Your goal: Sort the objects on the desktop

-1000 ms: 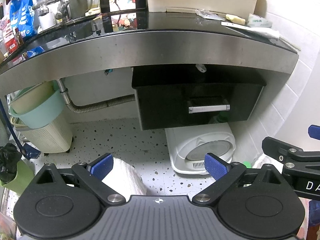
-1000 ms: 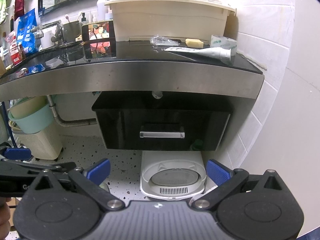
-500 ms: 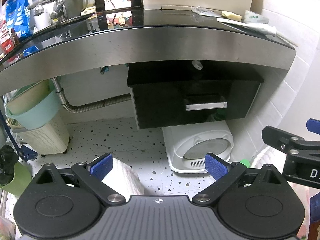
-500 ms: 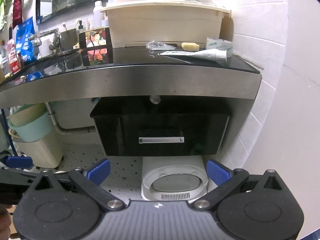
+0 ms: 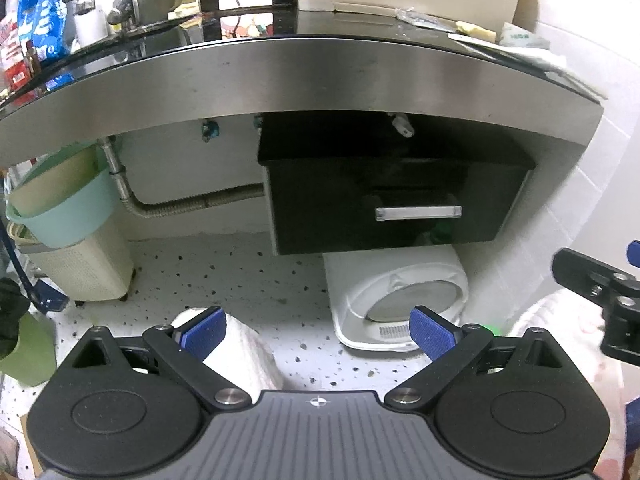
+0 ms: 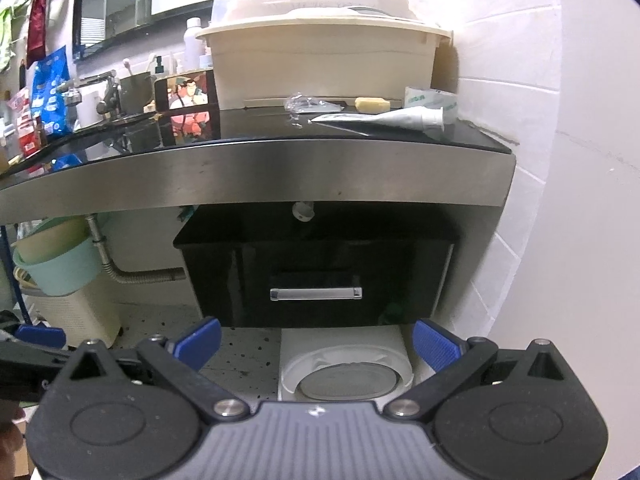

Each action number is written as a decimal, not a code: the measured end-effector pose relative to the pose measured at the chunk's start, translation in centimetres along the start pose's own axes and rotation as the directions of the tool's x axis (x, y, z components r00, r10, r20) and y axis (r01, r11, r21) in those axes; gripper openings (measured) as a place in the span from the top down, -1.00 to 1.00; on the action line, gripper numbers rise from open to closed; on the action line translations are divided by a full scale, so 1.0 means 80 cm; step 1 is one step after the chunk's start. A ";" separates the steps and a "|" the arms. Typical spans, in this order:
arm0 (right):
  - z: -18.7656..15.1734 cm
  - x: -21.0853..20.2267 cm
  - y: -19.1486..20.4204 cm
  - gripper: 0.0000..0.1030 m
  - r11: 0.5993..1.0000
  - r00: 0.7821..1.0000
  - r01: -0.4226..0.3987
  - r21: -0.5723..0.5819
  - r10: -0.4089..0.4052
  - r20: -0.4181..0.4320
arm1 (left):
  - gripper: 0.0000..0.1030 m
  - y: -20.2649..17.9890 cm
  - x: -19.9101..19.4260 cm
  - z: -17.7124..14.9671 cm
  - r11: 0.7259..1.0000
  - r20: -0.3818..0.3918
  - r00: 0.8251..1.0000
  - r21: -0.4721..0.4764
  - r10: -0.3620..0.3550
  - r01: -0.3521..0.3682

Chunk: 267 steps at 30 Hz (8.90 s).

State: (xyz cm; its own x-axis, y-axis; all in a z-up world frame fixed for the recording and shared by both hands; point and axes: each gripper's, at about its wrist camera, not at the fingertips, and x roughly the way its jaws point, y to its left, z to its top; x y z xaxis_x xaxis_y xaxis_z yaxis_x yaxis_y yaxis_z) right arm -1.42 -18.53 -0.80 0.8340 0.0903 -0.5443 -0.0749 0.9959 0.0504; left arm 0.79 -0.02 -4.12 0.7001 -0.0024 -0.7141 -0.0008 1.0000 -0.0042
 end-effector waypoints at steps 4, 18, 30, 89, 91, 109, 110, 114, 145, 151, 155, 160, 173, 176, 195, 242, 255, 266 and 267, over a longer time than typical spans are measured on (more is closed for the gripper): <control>-0.007 0.012 -0.003 -1.00 1.000 0.999 0.024 -0.014 -0.025 -0.022 | -0.93 0.010 0.006 -0.003 0.999 0.038 0.998 -0.004 -0.053 0.053; -0.029 0.035 -0.017 -1.00 0.999 0.999 -0.042 -0.030 0.042 0.000 | -0.93 0.025 0.055 -0.014 0.998 0.162 0.987 0.064 -0.004 -0.006; -0.040 0.058 -0.036 -1.00 0.986 0.986 -0.156 -0.057 0.160 0.057 | -0.94 0.052 0.096 -0.031 0.972 0.174 0.957 -0.005 -0.232 0.236; -0.056 0.337 0.065 -0.80 0.178 0.994 -0.064 -0.982 -0.077 -0.079 | -0.91 0.071 0.150 -0.062 0.995 0.085 0.992 -0.011 -0.096 0.098; -0.061 0.345 0.068 -0.80 0.142 0.993 -0.066 -0.988 -0.087 -0.079 | -0.91 0.069 0.151 -0.063 0.995 0.079 0.992 -0.006 -0.095 0.096; -0.079 0.398 0.079 -0.92 0.135 0.970 -0.169 -0.976 -0.152 -0.189 | -0.91 0.067 0.157 -0.063 0.996 0.039 0.996 -0.007 -0.086 0.086; -0.082 0.400 0.079 -0.94 0.131 0.971 -0.162 -0.978 -0.153 -0.182 | -0.91 0.066 0.156 -0.063 0.996 0.039 0.996 -0.003 -0.085 0.085; -0.087 0.402 0.079 -1.00 0.133 0.974 -0.143 -0.981 -0.155 -0.163 | -0.91 0.064 0.157 -0.063 0.997 0.033 0.996 0.006 -0.079 0.079; -0.085 0.394 0.084 -1.00 0.102 0.960 -0.204 -0.974 -0.174 -0.220 | -0.91 0.059 0.162 -0.062 0.998 0.016 0.998 0.019 -0.063 0.062; -0.092 0.382 0.080 -1.00 0.078 0.961 -0.216 -0.973 -0.162 -0.226 | -0.91 0.060 0.162 -0.061 0.998 0.014 0.998 0.019 -0.064 0.064; -0.092 0.375 0.079 -1.00 0.118 0.963 -0.218 -0.969 -0.137 -0.233 | -0.91 0.060 0.162 -0.061 0.998 0.014 0.998 0.021 -0.063 0.063; -0.098 0.368 0.076 -1.00 0.095 0.964 -0.221 -0.971 -0.133 -0.232 | -0.91 0.061 0.164 -0.061 0.998 0.011 0.998 0.015 -0.063 0.063; -0.118 0.323 0.062 -1.00 0.126 0.969 -0.236 -0.964 -0.041 -0.243 | -0.91 0.059 0.165 -0.061 0.998 0.007 0.998 0.026 -0.060 0.060; -0.117 0.313 0.060 -0.99 0.202 0.972 -0.232 -0.952 0.001 -0.236 | -0.91 0.057 0.163 -0.061 0.998 0.019 0.998 0.037 -0.059 0.058; -0.079 0.210 0.037 -0.96 0.782 0.990 -0.055 -0.620 0.125 0.070 | -0.91 0.065 0.164 -0.060 0.997 0.022 0.997 -0.002 -0.072 0.072; -0.045 0.285 0.015 -0.87 0.998 0.992 0.030 -0.057 -0.037 -0.125 | -0.91 0.078 0.160 -0.062 0.993 0.030 0.993 -0.049 -0.110 0.111; -0.043 0.300 0.005 -1.00 1.000 0.980 0.015 -0.012 -0.017 -0.199 | -0.91 0.078 0.159 -0.062 0.992 0.033 0.993 -0.054 -0.110 0.112; -0.051 0.294 0.005 -1.00 1.000 0.985 0.013 -0.013 -0.015 -0.173 | -0.91 0.078 0.159 -0.061 0.992 0.033 0.994 -0.056 -0.108 0.109; -0.052 0.292 0.005 -1.00 1.000 0.985 0.013 -0.013 -0.015 -0.172 | -0.91 0.078 0.160 -0.061 0.992 0.033 0.994 -0.057 -0.108 0.109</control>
State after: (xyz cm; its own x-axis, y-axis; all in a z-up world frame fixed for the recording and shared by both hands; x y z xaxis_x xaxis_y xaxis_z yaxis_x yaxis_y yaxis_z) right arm 15.77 -16.04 -17.03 0.7288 0.0742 -0.6807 -0.0710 0.9969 0.0327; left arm 6.25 6.18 -16.66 0.7191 -0.1099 -0.6861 0.0354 0.9919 -0.1218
